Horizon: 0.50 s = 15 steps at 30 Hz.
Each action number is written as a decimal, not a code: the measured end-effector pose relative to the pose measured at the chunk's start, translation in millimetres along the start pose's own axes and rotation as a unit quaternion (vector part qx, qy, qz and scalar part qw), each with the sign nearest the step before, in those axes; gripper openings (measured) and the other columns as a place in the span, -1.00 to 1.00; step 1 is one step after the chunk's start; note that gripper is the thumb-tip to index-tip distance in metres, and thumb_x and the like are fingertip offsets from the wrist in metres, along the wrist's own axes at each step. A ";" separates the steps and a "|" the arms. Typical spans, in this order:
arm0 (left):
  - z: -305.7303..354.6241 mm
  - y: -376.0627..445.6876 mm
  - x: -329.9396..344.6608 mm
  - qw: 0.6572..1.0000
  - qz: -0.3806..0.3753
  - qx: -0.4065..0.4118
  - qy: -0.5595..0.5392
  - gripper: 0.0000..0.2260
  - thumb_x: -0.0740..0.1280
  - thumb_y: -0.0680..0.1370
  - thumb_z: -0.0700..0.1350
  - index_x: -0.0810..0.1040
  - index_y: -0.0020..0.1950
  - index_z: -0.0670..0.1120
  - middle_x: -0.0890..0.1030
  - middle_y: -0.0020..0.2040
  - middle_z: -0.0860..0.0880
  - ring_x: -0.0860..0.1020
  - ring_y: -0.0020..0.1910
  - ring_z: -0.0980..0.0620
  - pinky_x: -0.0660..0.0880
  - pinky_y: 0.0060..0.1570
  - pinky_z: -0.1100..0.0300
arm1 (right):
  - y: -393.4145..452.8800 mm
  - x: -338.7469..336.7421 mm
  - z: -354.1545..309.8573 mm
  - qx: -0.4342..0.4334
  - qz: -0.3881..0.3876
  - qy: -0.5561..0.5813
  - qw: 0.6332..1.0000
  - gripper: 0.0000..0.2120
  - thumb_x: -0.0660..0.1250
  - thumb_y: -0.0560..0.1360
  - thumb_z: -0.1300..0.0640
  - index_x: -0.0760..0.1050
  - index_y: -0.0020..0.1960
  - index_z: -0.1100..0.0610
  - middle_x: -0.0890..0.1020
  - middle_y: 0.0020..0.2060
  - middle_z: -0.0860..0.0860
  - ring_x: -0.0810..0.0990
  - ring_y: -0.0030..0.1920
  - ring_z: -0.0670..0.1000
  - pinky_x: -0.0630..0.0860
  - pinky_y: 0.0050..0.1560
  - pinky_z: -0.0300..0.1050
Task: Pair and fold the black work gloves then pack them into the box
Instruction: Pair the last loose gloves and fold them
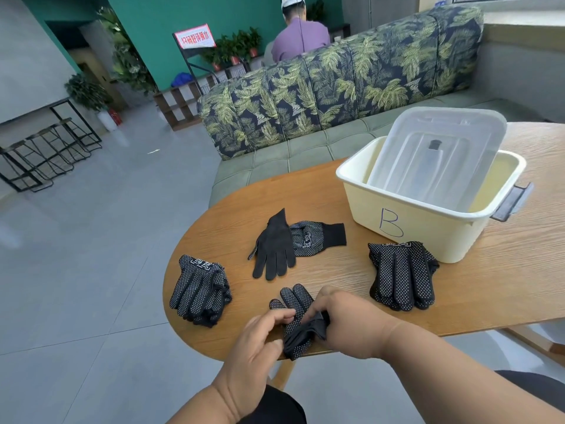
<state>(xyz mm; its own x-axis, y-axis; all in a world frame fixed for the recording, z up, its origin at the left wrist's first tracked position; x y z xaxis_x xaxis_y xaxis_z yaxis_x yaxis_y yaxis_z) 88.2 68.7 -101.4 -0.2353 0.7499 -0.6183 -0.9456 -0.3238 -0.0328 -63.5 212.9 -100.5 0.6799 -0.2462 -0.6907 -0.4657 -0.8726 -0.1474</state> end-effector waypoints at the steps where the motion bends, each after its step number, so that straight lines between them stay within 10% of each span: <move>1: -1.0 -2.7 -1.1 1.000 -0.010 -0.003 -0.011 -0.53 0.17 0.50 -0.03 0.50 0.40 0.22 0.52 0.27 0.32 0.42 0.43 0.16 0.36 0.37 0.21 | 1.1 0.4 0.4 0.004 0.004 0.003 1.000 -0.76 0.35 0.49 0.03 0.70 0.11 -0.08 0.53 0.08 -0.09 0.61 0.03 0.04 0.59 0.13 -0.01; 10: -8.5 17.7 5.7 0.994 0.072 -0.046 0.075 -0.84 0.29 0.56 0.23 0.60 0.06 0.28 0.58 0.04 0.27 0.47 0.19 0.25 0.43 0.19 0.29 | 10.6 4.9 2.1 0.058 0.070 0.060 0.994 -0.81 0.29 0.58 -0.17 0.56 -0.03 -0.07 0.67 -0.13 -0.11 0.61 -0.03 -0.02 0.47 -0.07 -0.10; 15: -12.9 32.4 5.8 0.981 0.133 -0.139 -0.016 -0.94 0.37 0.62 0.04 0.62 0.07 0.14 0.71 -0.12 0.16 0.66 -0.07 0.16 0.61 0.05 -0.01 | 11.4 8.9 3.9 0.073 0.150 0.033 0.985 -0.66 0.24 0.62 -0.21 0.38 0.38 -0.24 0.64 0.20 -0.18 0.61 0.20 -0.03 0.52 0.10 -0.07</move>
<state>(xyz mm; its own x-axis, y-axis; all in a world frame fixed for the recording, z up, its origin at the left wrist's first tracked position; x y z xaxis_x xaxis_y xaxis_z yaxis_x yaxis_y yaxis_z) 59.1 55.2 -116.1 -0.4756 0.6339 -0.6099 -0.7531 -0.6517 -0.0901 -64.9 202.4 -111.0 0.5317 -0.5156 -0.6719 -0.7254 -0.6867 -0.0470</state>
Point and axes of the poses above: each hand's wrist, its own y-axis towards the middle knuckle, its own x-axis out of the palm, z = x × y, the point moved 3 cm from there along y, towards the middle knuckle
